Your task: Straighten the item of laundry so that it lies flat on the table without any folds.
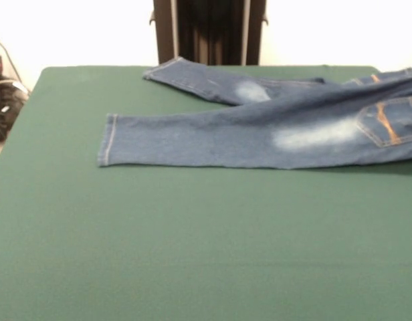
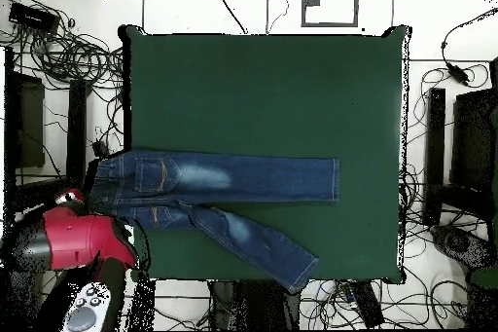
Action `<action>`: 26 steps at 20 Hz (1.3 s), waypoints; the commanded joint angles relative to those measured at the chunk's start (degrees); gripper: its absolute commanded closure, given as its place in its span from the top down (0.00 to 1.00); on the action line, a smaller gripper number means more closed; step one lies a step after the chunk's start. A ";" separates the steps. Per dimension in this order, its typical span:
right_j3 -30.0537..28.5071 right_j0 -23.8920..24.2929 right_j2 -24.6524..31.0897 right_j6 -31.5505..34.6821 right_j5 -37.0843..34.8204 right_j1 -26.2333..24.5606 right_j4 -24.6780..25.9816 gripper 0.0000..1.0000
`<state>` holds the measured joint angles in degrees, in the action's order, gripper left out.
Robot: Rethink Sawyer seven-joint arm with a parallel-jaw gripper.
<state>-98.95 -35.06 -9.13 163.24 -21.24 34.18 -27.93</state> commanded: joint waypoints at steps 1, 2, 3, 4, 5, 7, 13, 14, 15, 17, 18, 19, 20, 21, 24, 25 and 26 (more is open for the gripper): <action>6.24 -2.39 5.52 15.81 -2.99 -4.03 -7.16 0.00; 6.22 -2.33 5.53 15.64 -2.97 -4.05 -7.54 0.00; 5.23 -1.92 5.45 14.98 -2.78 -3.56 -7.62 0.00; 5.58 -2.42 4.39 14.95 -3.41 -3.74 -7.40 0.00; 6.33 -3.55 2.15 14.92 -4.13 -4.21 -6.90 1.00; 8.14 -5.40 -1.34 15.95 -5.60 -5.31 -5.57 1.00; 2.20 -4.82 -7.00 13.20 -17.39 5.02 -0.77 1.00; 1.08 -4.87 -7.85 12.37 -19.35 6.98 0.12 1.00; -0.09 -4.82 -8.02 11.49 -20.17 8.31 0.63 1.00; -2.38 -4.49 -8.47 9.57 -20.94 10.52 1.62 1.00; -3.52 -4.22 -8.71 8.54 -21.09 11.48 2.11 1.00; -4.67 -3.83 -8.85 7.53 -20.82 12.07 2.59 1.00; -5.81 -3.43 -8.98 6.53 -20.55 12.65 3.08 1.00; -6.86 -3.08 -9.34 5.60 -20.53 13.38 3.78 1.00; -10.17 -0.89 -10.29 2.12 -19.23 14.65 6.17 1.00; -11.13 -0.21 -10.71 1.19 -18.97 15.23 7.05 1.00; -11.72 -0.01 -11.17 0.89 -18.56 15.45 8.05 1.00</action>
<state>-99.59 -37.21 -19.25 163.24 -36.13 47.76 -24.44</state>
